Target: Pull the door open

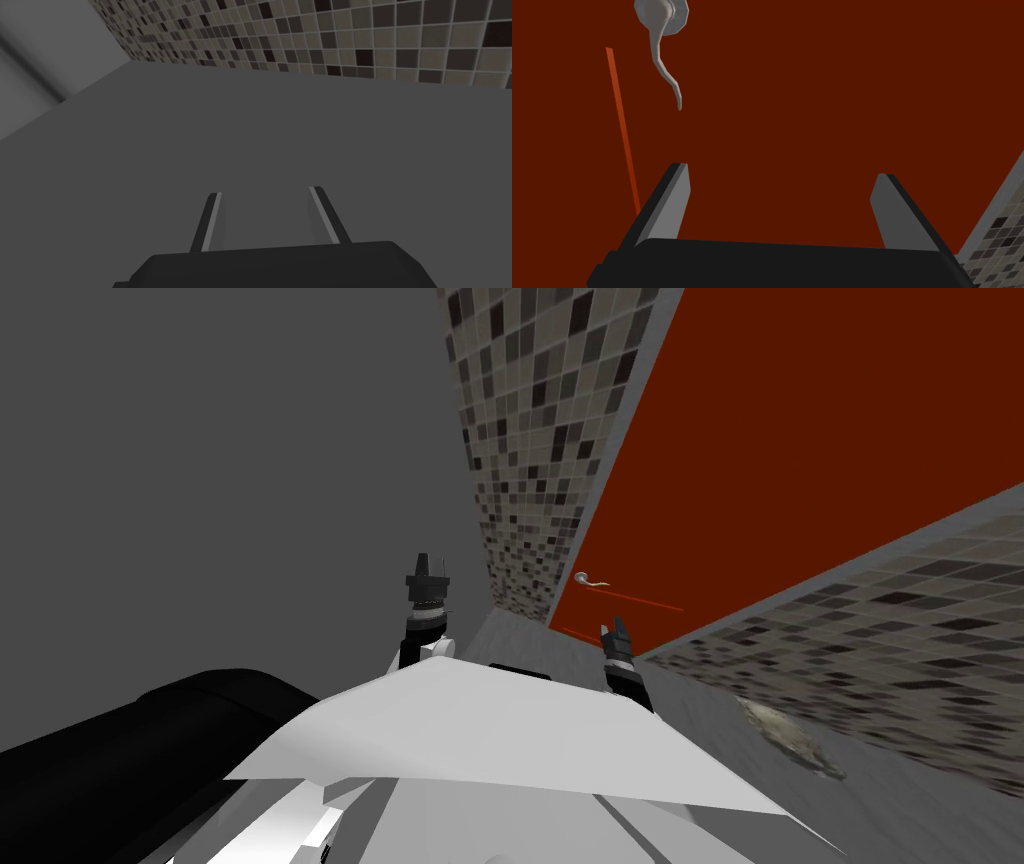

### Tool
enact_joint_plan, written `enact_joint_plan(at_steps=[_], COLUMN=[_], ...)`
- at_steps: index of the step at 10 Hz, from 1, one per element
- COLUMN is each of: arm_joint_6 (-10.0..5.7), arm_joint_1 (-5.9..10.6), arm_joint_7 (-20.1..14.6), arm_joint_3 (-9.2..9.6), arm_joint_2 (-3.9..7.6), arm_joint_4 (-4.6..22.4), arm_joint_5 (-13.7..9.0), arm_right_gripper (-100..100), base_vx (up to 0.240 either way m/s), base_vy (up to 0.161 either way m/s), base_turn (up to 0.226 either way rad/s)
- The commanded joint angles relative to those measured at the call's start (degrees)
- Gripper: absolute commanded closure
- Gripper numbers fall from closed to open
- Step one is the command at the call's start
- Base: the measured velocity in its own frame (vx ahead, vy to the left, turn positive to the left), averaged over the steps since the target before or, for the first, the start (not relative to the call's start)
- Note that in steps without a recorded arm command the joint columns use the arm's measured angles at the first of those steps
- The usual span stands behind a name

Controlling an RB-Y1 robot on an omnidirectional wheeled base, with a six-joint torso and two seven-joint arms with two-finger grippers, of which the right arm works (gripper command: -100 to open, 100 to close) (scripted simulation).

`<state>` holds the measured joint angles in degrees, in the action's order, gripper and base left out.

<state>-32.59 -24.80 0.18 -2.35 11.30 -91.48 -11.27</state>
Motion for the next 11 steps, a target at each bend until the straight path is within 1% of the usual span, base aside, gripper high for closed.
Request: enact_joint_plan(at_steps=[1,2,5,7,8,11], arm_joint_6=[-0.74,-1.01,-2.49,-3.34,-3.55,-4.59], arm_joint_1=[-0.17,-0.14,0.07,0.19,0.22,0.36], arm_joint_7=[0.38,0.55,1.45,1.96,2.09,2.71], arm_joint_3=[-0.09,-0.09,-0.10,-0.11,-0.11,-0.12], arm_joint_2=[0.88,1.09,2.25,2.90,3.06,3.83], arm_joint_4=[2.47,3.38,8.37,11.21,11.92,15.39], arm_joint_5=[-1.24,-1.61,-3.63,-4.78,-5.07,-6.47], arm_right_gripper=[-100,-100,-100,-100,-100,-100], base_vx=[0.183,0.170,0.184,0.203,0.165,0.172], base_vy=[0.008,0.014,-0.001,-0.017,-0.014,-0.013], base_turn=[0.062,0.041,0.043,0.047,0.020,0.033])
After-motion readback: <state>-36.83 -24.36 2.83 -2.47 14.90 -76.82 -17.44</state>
